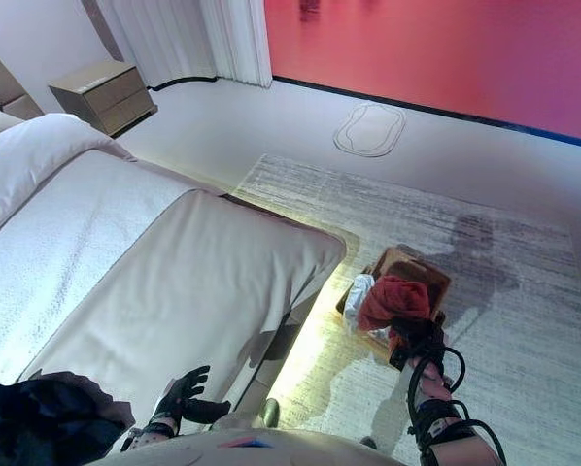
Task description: Pick up the clothes from the bed and place them into the basket
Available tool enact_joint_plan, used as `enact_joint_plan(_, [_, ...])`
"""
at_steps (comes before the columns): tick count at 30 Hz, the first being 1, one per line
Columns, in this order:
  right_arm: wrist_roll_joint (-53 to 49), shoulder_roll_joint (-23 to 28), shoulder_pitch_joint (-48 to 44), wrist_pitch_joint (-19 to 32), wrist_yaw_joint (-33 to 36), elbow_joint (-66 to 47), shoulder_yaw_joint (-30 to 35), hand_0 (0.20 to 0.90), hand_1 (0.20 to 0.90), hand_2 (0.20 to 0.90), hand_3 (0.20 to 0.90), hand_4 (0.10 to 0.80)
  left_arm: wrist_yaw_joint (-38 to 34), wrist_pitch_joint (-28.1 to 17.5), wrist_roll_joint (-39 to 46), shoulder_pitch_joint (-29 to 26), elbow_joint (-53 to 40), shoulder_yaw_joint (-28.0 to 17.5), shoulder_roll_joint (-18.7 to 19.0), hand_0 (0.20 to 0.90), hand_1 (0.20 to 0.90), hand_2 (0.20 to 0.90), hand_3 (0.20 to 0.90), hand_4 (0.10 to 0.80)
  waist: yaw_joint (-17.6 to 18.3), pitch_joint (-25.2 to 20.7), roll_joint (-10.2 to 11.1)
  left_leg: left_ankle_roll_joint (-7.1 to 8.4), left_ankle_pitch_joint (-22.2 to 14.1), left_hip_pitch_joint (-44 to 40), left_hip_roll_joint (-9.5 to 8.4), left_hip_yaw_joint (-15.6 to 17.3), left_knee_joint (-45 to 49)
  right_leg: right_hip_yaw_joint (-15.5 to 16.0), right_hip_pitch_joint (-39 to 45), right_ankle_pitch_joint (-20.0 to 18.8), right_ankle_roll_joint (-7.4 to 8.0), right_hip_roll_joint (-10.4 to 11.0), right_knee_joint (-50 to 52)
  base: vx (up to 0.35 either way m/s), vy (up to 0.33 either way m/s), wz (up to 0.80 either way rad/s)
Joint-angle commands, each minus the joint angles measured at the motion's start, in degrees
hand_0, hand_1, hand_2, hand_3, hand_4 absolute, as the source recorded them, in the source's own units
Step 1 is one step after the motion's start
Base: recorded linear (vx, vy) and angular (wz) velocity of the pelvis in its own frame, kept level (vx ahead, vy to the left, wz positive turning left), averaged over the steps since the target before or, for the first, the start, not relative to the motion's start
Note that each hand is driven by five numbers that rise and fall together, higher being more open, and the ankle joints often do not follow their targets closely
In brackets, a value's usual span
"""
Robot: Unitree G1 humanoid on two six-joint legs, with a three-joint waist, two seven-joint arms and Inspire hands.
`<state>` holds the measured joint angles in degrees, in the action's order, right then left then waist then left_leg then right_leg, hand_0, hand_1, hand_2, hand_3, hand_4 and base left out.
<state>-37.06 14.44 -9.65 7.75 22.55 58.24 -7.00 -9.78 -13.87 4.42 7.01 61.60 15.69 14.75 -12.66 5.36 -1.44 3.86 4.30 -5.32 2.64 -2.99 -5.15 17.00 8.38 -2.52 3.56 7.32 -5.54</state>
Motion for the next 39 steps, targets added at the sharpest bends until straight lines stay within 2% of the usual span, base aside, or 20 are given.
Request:
enact_joint_plan(1, [-2.51,4.69,-7.79,4.16,1.07,-0.59,3.04,0.300,0.300,0.300,0.200,0.100,-1.30,-3.57,-1.11,-3.32,2.56,1.60,1.72,0.900,0.900,0.900,0.900,0.800,-2.53,-0.83,-0.27,-1.48,-1.32,3.03,-4.24,-0.38,0.65,5.46,0.86,1.74,1.38,-0.25,2.74,0.053,-0.021,0.14])
enact_joint_plan(18, [-4.55,11.79,-13.86,3.45,4.38,2.84,8.40,0.300,0.300,0.300,0.200,0.100,-0.06,-5.23,-0.25,-2.82,2.59,2.76,2.50,0.900,0.900,0.900,0.900,0.800,-3.82,0.45,-1.62,-0.46,-0.60,4.08,-4.53,-3.01,0.91,7.90,0.80,2.64,0.83,-0.04,3.80,0.025,-0.014,0.10])
enact_joint_plan(29, [-4.12,13.16,-15.37,3.26,4.15,3.97,8.82,0.300,0.300,0.300,0.200,0.100,-0.23,-5.93,0.26,-2.69,3.05,3.03,2.54,0.900,0.900,0.900,0.900,0.800,-3.76,0.49,-1.89,-0.26,-0.73,3.79,-4.53,-3.04,0.74,8.36,0.98,3.07,0.68,0.01,4.08,0.002,-0.001,0.00])
enact_joint_plan(31, [-3.93,13.51,-15.69,3.04,4.52,4.08,8.87,0.900,0.900,0.900,0.900,0.800,-0.10,-5.98,0.44,-2.87,3.24,3.01,2.62,0.900,0.900,0.900,0.900,0.800,-3.71,0.47,-1.86,-0.27,-0.78,3.81,-4.56,-3.00,0.71,8.39,0.95,3.10,0.68,0.03,4.07,0.000,0.000,0.00])
enact_joint_plan(39, [-3.97,13.78,-16.91,1.87,5.94,2.95,8.75,0.900,0.900,0.900,0.900,0.800,1.33,-4.76,1.98,-3.03,2.98,2.90,2.63,0.900,0.900,0.900,0.900,0.800,-3.62,0.73,-1.92,-0.16,-0.89,3.57,-4.48,-2.98,0.65,8.50,1.05,3.25,0.64,0.01,4.20,0.000,0.000,0.00])
